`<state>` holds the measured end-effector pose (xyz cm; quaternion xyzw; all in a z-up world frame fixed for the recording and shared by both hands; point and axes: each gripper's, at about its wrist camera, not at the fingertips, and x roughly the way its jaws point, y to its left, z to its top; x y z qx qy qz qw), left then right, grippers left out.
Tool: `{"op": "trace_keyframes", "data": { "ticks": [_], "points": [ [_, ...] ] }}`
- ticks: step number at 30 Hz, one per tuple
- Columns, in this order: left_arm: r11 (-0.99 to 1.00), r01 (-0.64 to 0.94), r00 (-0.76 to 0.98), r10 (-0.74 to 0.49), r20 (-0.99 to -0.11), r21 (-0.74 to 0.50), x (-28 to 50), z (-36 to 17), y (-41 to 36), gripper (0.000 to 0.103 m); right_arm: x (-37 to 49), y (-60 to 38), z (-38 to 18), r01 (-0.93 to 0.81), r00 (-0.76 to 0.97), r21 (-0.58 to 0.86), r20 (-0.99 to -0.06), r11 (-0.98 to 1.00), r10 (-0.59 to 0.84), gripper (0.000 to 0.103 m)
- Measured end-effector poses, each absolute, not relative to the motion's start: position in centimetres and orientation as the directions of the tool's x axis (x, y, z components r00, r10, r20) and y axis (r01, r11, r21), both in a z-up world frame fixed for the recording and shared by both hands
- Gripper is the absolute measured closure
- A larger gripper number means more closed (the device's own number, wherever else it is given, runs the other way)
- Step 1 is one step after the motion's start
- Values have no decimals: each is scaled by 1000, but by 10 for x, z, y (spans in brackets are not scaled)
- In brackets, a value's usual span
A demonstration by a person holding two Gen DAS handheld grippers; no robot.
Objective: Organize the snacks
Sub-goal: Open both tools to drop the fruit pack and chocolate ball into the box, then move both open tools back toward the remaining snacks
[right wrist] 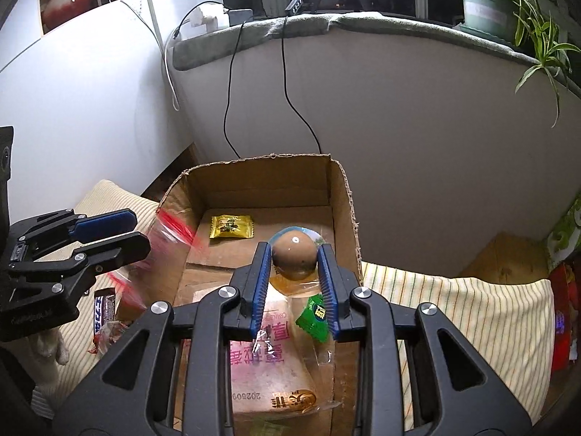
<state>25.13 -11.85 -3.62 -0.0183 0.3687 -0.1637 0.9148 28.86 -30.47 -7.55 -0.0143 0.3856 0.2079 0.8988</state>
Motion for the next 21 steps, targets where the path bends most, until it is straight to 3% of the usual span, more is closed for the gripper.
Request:
{"op": "trace_keyframes", "data": {
  "ticks": [2, 4, 7, 15, 21],
  "points": [
    [946, 287, 676, -313, -667, -152, 250, -35, -119, 59, 288, -305, -75, -381, 620, 130, -698, 915, 357, 72],
    [946, 286, 679, -311, -665, -151, 249, -34, -119, 58, 286, -307, -73, -371, 633, 124, -691, 920, 349, 50],
    [947, 284, 682, -311, -662, -151, 248, -32, -118, 58, 284, -308, -70, -362, 648, 118, -682, 925, 340, 38],
    [950, 265, 694, -306, -652, -164, 238, -27, -107, 51, 276, -309, -60, -337, 669, 116, -669, 934, 324, 18],
    [955, 248, 707, -295, -643, -165, 229, -22, -94, 46, 267, -304, -54, -344, 668, 120, -666, 931, 332, 16]
  ]
}}
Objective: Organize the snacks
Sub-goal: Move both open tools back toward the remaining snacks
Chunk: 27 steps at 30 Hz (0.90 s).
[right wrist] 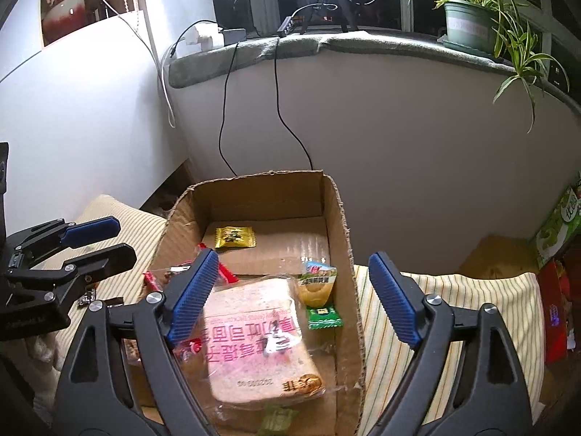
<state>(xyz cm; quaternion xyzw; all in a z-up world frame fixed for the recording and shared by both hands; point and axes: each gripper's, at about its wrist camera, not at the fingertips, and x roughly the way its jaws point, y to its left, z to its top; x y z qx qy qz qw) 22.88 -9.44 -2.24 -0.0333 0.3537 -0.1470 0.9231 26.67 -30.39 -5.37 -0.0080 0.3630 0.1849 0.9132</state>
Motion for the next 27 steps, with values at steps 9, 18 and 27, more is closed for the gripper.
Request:
{"op": "trace_keyframes", "data": {
  "ticks": [9, 18, 27],
  "points": [
    [965, 196, 724, -263, -638, -175, 209, -20, -63, 46, 246, -288, -41, -382, 670, 124, -645, 916, 367, 15],
    [977, 110, 748, -202, -633, -183, 184, -19, -18, 46, 217, -265, -28, -439, 671, 109, -621, 892, 406, 15],
    [979, 14, 760, -142, -634, -202, 160, -26, 31, 46, 183, -239, -16, -504, 667, 85, -594, 860, 450, 15]
  ]
}}
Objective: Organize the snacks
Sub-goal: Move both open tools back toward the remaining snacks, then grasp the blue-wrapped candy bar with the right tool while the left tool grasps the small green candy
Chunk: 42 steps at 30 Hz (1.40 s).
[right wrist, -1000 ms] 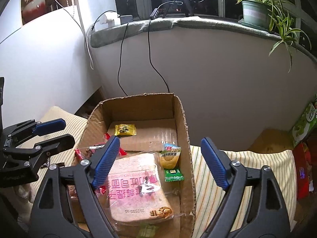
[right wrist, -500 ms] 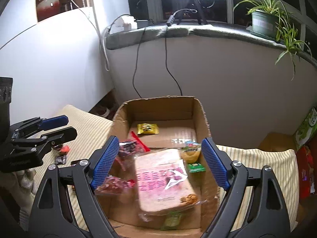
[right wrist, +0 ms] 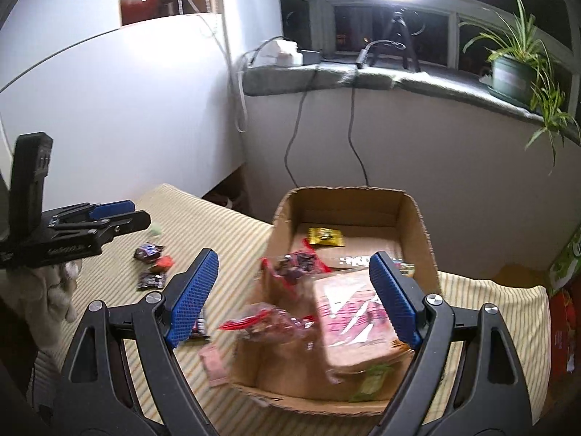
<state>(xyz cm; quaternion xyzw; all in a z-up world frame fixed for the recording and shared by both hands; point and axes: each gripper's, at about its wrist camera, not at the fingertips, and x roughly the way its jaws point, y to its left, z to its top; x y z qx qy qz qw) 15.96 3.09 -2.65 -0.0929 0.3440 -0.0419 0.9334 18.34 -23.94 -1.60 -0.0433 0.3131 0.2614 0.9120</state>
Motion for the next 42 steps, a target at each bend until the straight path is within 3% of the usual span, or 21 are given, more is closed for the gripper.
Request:
{"op": "trace_keyframes", "data": {
  "ticks": [16, 21, 27, 42],
  "points": [
    [967, -107, 761, -71, -645, -232, 135, -44, 100, 46, 128, -167, -36, -652, 545, 119, -613, 749, 572, 16],
    [963, -116, 755, -75, -652, -245, 136, -51, 113, 46, 125, -144, -61, -660, 494, 138, -660, 738, 565, 36],
    [959, -120, 743, -84, -664, -256, 142, -62, 122, 47, 133, -123, -90, -623, 494, 106, -714, 775, 496, 48],
    [980, -68, 671, -94, -735, -188, 195, -99, 114, 63, 157, -103, -121, -539, 552, -13, -760, 842, 342, 48]
  ]
}}
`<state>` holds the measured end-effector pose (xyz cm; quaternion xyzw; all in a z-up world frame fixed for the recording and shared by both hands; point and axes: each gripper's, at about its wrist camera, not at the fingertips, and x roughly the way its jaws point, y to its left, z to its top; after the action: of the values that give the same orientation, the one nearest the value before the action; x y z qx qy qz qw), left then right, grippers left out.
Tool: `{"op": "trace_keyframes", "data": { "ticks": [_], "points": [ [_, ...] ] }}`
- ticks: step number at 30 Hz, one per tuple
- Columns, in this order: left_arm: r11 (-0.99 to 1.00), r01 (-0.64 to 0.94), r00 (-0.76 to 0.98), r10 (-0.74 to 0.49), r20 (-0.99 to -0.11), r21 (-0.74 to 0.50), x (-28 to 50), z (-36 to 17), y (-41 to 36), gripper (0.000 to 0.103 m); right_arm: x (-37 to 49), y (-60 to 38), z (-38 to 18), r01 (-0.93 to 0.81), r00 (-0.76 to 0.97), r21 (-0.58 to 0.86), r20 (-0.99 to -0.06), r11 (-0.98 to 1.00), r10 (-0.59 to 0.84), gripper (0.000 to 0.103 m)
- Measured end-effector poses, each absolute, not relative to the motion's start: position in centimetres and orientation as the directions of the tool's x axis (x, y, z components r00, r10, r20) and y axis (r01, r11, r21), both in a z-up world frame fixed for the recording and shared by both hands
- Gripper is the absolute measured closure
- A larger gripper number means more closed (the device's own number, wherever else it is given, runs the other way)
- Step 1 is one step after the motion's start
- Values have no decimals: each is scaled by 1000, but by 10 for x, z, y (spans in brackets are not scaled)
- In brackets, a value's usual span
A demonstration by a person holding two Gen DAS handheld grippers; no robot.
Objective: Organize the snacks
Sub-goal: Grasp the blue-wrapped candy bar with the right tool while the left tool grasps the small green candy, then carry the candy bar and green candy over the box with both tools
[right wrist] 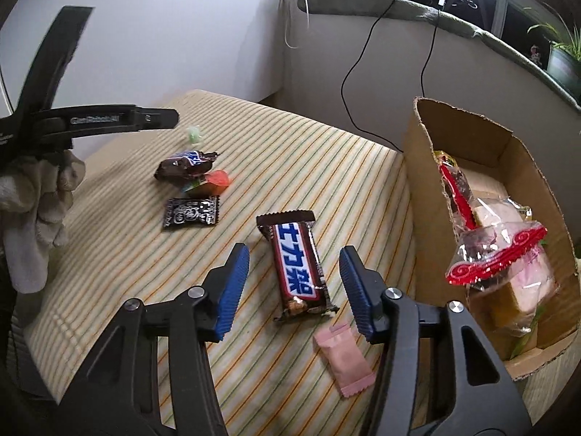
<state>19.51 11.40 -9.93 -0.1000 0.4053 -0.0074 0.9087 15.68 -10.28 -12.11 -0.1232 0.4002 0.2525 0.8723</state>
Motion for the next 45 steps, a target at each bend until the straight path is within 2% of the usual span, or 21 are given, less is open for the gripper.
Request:
{"op": "trace_keyframes", "data": {
  "ticks": [14, 16, 21, 32, 45],
  "points": [
    [988, -42, 630, -89, -772, -148, 207, -119, 110, 79, 173, -100, -139, -536, 500, 11, -801, 844, 328, 49],
    [990, -40, 630, -81, -772, -137, 207, -119, 109, 80, 174, -99, -140, -539, 493, 14, -805, 842, 329, 60],
    [990, -41, 632, -81, -771, -138, 209, -119, 107, 81, 176, -96, -142, -550, 490, 9, -806, 835, 332, 73],
    [986, -60, 654, -78, -752, -154, 199, -106, 112, 81, 168, -101, -133, -550, 498, 40, -786, 834, 366, 73],
    [987, -1, 711, -114, -694, -162, 188, -63, 85, 81, 147, -128, -89, -571, 535, 93, -711, 815, 456, 73]
  ]
}}
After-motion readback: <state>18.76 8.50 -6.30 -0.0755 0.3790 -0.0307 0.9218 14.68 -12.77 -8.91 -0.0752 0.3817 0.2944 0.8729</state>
